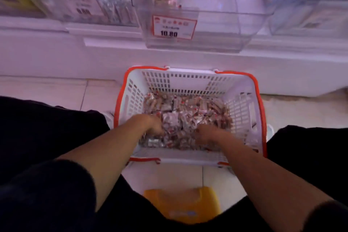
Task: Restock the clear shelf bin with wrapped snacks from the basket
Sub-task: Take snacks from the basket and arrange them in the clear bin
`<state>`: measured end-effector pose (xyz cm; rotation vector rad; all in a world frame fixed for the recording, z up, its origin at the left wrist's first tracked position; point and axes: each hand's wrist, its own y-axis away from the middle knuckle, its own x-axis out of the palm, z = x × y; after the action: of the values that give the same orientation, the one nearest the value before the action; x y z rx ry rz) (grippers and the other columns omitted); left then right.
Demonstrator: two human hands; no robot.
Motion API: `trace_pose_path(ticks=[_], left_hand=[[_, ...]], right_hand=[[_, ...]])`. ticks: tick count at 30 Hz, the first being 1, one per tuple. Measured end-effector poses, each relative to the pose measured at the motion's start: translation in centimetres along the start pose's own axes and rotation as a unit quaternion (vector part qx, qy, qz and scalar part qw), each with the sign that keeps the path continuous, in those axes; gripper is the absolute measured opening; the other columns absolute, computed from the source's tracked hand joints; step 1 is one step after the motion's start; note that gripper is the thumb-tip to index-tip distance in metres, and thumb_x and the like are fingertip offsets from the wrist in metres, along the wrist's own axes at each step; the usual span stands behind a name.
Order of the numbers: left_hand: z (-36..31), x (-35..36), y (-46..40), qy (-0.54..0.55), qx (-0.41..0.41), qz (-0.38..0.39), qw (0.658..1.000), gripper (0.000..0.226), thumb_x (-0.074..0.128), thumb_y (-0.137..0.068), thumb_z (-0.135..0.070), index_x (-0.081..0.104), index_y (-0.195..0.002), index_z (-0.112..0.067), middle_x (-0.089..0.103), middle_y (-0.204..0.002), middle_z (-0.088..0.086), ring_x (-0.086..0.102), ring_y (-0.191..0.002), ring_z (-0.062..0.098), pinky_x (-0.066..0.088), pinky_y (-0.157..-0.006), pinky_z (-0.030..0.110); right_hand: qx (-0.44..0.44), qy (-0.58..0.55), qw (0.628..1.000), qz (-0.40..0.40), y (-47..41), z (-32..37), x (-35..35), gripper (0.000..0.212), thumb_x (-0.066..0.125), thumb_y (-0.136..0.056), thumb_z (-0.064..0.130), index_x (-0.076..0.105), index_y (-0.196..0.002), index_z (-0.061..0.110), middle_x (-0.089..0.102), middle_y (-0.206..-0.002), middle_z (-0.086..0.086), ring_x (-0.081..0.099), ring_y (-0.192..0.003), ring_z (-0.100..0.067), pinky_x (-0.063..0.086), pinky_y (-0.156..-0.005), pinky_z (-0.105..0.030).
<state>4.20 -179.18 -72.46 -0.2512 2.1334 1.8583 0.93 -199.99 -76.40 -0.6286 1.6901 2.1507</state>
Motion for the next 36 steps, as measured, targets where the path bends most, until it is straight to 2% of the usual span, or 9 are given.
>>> trace_pose_path(ticks=[7,11,16,20,23,25,27,32,36], left_hand=[[-0.1,8.2,-8.7,0.165,-0.101,-0.107,0.975,0.114,0.074,-0.085,-0.046,-0.007,-0.157,-0.011,-0.009,-0.164,0.018,0.017,-0.147,0.045,0.033,-0.115,0.048],[1.6,7.9,-10.4,0.165,-0.161,-0.140,0.963,0.119,0.076,-0.084,-0.046,-0.015,-0.156,-0.020,-0.022,-0.162,0.015,0.000,-0.149,0.047,0.027,-0.116,0.055],[1.6,7.8,-11.9,0.223,-0.112,-0.166,0.954,0.086,0.073,-0.088,-0.019,0.017,-0.153,-0.017,0.015,-0.159,0.020,0.032,-0.139,0.045,0.040,-0.106,0.047],[2.3,8.5,-12.4,0.264,-0.059,-0.181,0.946,0.060,0.076,-0.084,-0.031,0.044,-0.131,-0.015,0.055,-0.124,0.011,0.057,-0.111,0.031,0.049,-0.093,0.039],[1.8,8.1,-12.9,0.244,-0.043,-0.232,0.941,0.014,0.062,-0.090,-0.025,0.053,-0.090,-0.015,0.048,-0.084,0.003,0.052,-0.076,0.022,0.041,-0.069,0.030],[1.2,8.0,-13.3,0.277,-0.055,-0.250,0.926,0.023,0.054,-0.090,-0.012,0.043,-0.070,-0.013,0.034,-0.071,0.005,0.036,-0.062,0.019,0.036,-0.058,0.029],[1.2,8.0,-12.3,0.226,-0.021,-0.218,0.949,0.011,0.063,-0.088,-0.011,0.053,-0.090,-0.009,0.048,-0.083,0.009,0.048,-0.075,0.021,0.043,-0.064,0.030],[0.4,9.4,-12.7,0.428,-0.003,-0.186,0.885,0.066,0.077,-0.084,-0.014,0.031,-0.131,-0.012,0.052,-0.110,0.011,0.051,-0.096,0.022,0.048,-0.070,0.025],[-0.3,8.7,-12.8,0.468,-0.008,-0.153,0.870,0.049,0.062,-0.095,-0.014,0.030,-0.130,-0.005,0.056,-0.112,0.021,0.059,-0.103,0.034,0.052,-0.087,0.044]], right_hand=[[0.124,-0.259,0.957,-0.035,-4.6,-3.4,7.1,0.110,0.081,-0.057,0.067,0.042,-0.144,0.012,0.048,-0.142,-0.013,0.048,-0.128,-0.032,0.041,-0.108,-0.040],[0.087,-0.344,0.935,-0.024,-7.2,-1.9,6.6,0.111,0.083,-0.054,0.068,0.049,-0.137,0.003,0.062,-0.129,-0.013,0.060,-0.115,-0.027,0.049,-0.093,-0.032],[0.086,-0.247,0.961,-0.094,-8.5,1.7,6.6,0.102,0.082,-0.056,0.069,0.048,-0.124,0.001,0.064,-0.118,-0.015,0.063,-0.103,-0.030,0.056,-0.085,-0.039],[0.034,-0.152,0.980,-0.127,-9.4,3.2,7.0,0.093,0.078,-0.069,0.060,0.036,-0.136,0.011,0.061,-0.121,-0.015,0.059,-0.111,-0.036,0.053,-0.087,-0.041],[0.025,-0.204,0.970,-0.128,-10.0,2.8,7.4,0.068,0.069,-0.083,0.049,0.041,-0.134,0.015,0.063,-0.117,-0.014,0.060,-0.108,-0.038,0.051,-0.085,-0.040],[0.015,-0.230,0.964,-0.131,-10.6,1.9,7.6,0.033,0.065,-0.090,0.033,0.053,-0.114,0.015,0.066,-0.107,-0.015,0.062,-0.102,-0.036,0.049,-0.077,-0.036],[0.019,-0.278,0.951,-0.131,-10.8,1.1,7.5,0.012,0.060,-0.096,0.027,0.057,-0.094,0.015,0.067,-0.099,-0.015,0.063,-0.096,-0.033,0.050,-0.076,-0.037],[0.011,-0.368,0.925,-0.092,-11.1,0.3,8.1,0.016,0.061,-0.096,0.025,0.054,-0.089,0.012,0.062,-0.090,-0.011,0.059,-0.088,-0.027,0.047,-0.069,-0.034],[0.095,-0.598,0.794,-0.053,-10.4,0.7,7.4,0.048,0.075,-0.076,0.058,0.070,-0.095,0.015,0.070,-0.094,-0.003,0.065,-0.087,-0.021,0.053,-0.070,-0.031]])
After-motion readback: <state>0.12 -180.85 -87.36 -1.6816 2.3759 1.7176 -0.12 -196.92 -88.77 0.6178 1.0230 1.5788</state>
